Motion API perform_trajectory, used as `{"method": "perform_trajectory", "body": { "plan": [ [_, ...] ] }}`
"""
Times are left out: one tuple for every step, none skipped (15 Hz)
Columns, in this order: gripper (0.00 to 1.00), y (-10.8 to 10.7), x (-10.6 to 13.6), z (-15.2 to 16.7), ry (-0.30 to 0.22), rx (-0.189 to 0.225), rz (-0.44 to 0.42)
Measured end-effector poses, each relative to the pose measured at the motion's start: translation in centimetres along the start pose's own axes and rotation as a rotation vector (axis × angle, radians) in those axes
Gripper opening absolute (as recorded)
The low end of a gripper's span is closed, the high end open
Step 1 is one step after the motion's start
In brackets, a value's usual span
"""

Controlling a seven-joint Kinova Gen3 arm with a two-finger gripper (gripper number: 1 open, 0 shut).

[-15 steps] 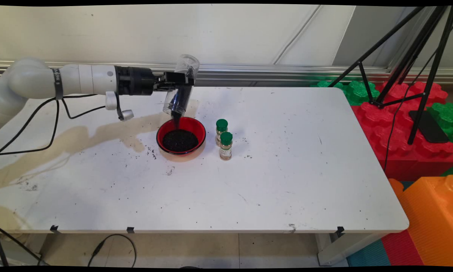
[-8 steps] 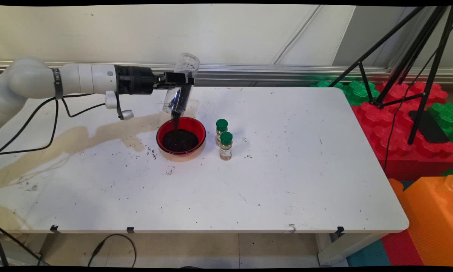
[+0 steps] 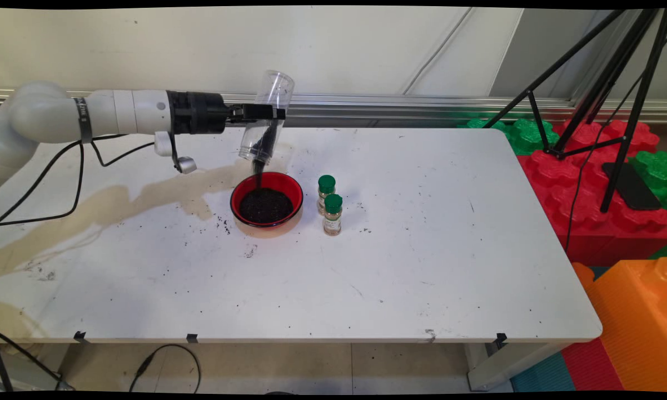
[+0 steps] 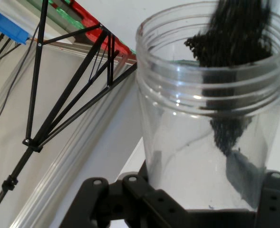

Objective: Pour the black seasoning powder in the red bowl

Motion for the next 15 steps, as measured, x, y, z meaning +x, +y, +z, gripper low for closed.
{"method": "perform_trajectory", "body": {
  "plan": [
    [0.00,-0.1,-0.1,0.0,-0.004,0.002,0.013],
    [0.00,-0.1,-0.1,0.0,-0.007,0.003,0.023],
    [0.00,-0.2,-0.2,0.0,-0.011,0.006,0.034],
    [0.00,-0.3,-0.2,0.0,-0.015,0.008,0.045],
    [0.00,-0.4,-0.3,0.0,-0.018,0.010,0.053],
    [0.00,-0.5,-0.3,-0.1,-0.021,0.012,0.063],
    [0.00,-0.6,-0.4,-0.1,-0.024,0.014,0.072],
    [0.00,-0.6,-0.4,-0.1,-0.027,0.016,0.080],
    [0.00,-0.7,-0.5,-0.2,-0.030,0.019,0.088],
    [0.00,-0.8,-0.5,-0.2,-0.033,0.021,0.097],
    [0.00,-0.9,-0.5,-0.3,-0.036,0.023,0.103],
    [0.00,-1.0,-0.6,-0.4,-0.039,0.027,0.112],
    [0.00,-1.1,-0.6,-0.4,-0.042,0.031,0.120],
    [0.00,-1.2,-0.6,-0.5,-0.044,0.033,0.128],
    [0.00,-1.3,-0.6,-0.6,-0.046,0.035,0.133]
  ]
}}
